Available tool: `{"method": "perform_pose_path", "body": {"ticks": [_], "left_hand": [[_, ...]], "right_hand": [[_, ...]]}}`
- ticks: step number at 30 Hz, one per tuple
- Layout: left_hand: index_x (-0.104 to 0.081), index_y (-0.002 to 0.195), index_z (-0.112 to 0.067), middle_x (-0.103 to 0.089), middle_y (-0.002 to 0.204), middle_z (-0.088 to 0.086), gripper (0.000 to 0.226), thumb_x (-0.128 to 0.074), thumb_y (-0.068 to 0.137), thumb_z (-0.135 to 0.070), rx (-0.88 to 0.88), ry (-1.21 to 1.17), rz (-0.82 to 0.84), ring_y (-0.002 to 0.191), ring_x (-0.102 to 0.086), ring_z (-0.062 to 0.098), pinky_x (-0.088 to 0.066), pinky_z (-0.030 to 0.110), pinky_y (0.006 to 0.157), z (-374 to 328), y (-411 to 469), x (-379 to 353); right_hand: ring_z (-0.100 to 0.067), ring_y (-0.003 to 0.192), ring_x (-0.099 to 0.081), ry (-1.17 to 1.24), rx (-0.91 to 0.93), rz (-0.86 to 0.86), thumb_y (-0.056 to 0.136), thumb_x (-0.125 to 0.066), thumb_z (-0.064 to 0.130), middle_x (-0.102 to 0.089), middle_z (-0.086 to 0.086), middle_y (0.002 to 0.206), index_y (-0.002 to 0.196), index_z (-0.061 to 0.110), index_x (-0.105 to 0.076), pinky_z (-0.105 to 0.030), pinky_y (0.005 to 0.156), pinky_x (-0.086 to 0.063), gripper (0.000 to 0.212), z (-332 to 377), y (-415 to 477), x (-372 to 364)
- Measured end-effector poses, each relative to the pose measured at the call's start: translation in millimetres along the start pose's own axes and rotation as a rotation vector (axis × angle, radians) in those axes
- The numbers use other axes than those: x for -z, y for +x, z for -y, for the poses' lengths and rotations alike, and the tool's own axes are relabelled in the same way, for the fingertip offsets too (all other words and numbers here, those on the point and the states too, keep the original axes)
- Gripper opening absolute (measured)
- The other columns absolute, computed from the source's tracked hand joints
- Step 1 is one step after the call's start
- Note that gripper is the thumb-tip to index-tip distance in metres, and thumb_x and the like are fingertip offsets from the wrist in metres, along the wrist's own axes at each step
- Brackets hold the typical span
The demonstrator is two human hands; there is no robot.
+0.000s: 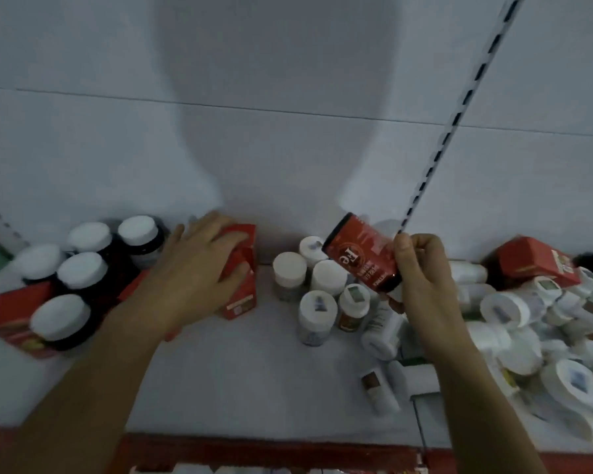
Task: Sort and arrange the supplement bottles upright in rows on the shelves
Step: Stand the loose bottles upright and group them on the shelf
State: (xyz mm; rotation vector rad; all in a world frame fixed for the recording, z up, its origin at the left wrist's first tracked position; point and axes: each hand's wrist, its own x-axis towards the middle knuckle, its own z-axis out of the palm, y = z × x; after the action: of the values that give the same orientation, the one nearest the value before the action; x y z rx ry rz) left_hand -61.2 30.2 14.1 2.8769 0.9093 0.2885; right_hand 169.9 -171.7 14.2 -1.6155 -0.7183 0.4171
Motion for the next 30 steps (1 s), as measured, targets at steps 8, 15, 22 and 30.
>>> {"method": "perform_pose_path", "body": {"ticks": [8, 15, 22, 30], "left_hand": [[-0.054, 0.14, -0.025, -0.048, 0.146, -0.002, 0.067, -0.025, 0.091, -0.059, 0.311, 0.075, 0.001, 0.137, -0.043, 0.024, -0.042, 0.056, 0.103, 74, -88, 17], [-0.048, 0.144, -0.025, -0.048, 0.146, -0.006, 0.062, -0.019, 0.097, -0.054, 0.335, 0.096, -0.005, 0.149, -0.028, 0.022, -0.043, 0.049, 0.102, 78, -111, 3], [-0.055, 0.139, -0.025, -0.048, 0.144, -0.006, 0.052, -0.038, 0.096, -0.048, 0.295, 0.054, -0.045, 0.133, -0.047, 0.02, -0.048, 0.048, 0.096, 81, -108, 12], [-0.051, 0.142, -0.028, -0.043, 0.145, -0.01, 0.067, -0.024, 0.09, -0.061, 0.036, -0.021, -0.041, 0.133, -0.044, 0.016, -0.04, 0.053, 0.107, 33, -21, 21]], "right_hand": [[-0.009, 0.078, -0.062, -0.048, 0.298, 0.456, 0.085, -0.064, 0.051, -0.064, 0.017, 0.093, 0.099, 0.029, -0.06, -0.027, 0.063, -0.051, 0.026, 19, -10, -97], [-0.017, 0.1, -0.057, -0.598, 0.701, 0.744, 0.079, -0.079, 0.046, -0.054, 0.006, 0.119, 0.123, 0.032, -0.062, -0.038, 0.084, -0.052, 0.049, 7, -24, -163], [-0.013, 0.104, -0.053, -0.431, 0.608, 0.559, 0.078, -0.081, 0.029, -0.042, 0.008, 0.129, 0.124, 0.029, -0.057, -0.037, 0.082, -0.053, 0.051, -7, -47, -160], [-0.022, 0.107, -0.053, -0.686, 0.449, 0.228, 0.089, -0.068, 0.031, -0.055, 0.001, 0.118, 0.117, 0.027, -0.061, -0.036, 0.086, -0.047, 0.029, -17, -13, -46]]}}
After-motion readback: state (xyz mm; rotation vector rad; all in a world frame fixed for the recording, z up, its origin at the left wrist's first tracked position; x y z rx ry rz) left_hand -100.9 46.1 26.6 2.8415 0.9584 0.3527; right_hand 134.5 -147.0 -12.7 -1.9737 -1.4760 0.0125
